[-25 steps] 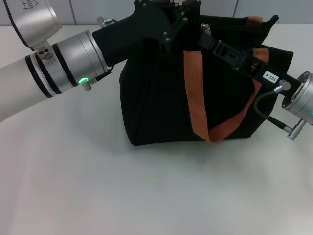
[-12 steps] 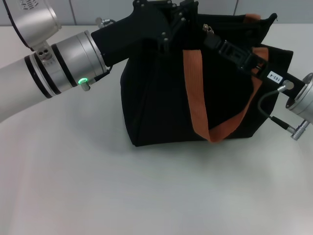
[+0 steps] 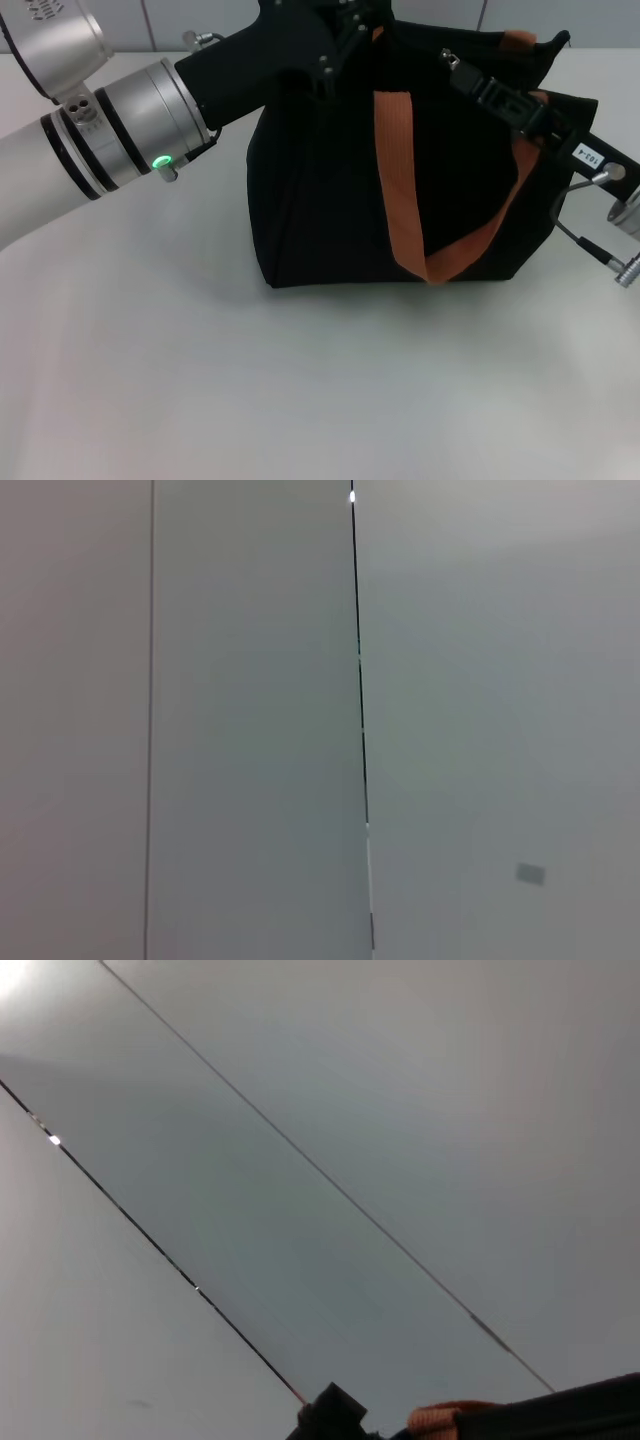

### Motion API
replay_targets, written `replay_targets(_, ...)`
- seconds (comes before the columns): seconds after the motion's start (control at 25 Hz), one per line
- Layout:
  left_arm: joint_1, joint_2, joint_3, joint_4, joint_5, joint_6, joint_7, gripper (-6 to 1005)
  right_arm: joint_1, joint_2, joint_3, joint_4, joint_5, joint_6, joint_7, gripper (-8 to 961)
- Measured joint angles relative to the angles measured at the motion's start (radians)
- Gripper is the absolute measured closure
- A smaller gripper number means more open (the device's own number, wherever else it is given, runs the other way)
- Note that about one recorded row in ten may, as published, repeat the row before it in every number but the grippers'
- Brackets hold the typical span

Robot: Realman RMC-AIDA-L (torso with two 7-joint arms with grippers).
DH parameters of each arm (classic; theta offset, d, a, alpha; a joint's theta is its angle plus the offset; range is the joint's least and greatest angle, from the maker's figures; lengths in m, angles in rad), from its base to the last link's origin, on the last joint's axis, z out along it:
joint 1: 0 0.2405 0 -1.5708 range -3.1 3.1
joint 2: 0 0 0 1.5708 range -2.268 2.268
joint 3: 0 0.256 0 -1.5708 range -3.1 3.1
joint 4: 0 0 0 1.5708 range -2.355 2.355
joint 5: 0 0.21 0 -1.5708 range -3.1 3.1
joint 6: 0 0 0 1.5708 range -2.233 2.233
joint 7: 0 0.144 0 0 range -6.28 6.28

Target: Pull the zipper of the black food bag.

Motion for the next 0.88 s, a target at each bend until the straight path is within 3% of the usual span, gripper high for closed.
replay_targets(0.88,0.001,0.0,-0.005,-0.006,-0.007,-0.008,0.007,963,-0.1,-0.001,0.085,-0.075,-0.001,0.005,0.036,957)
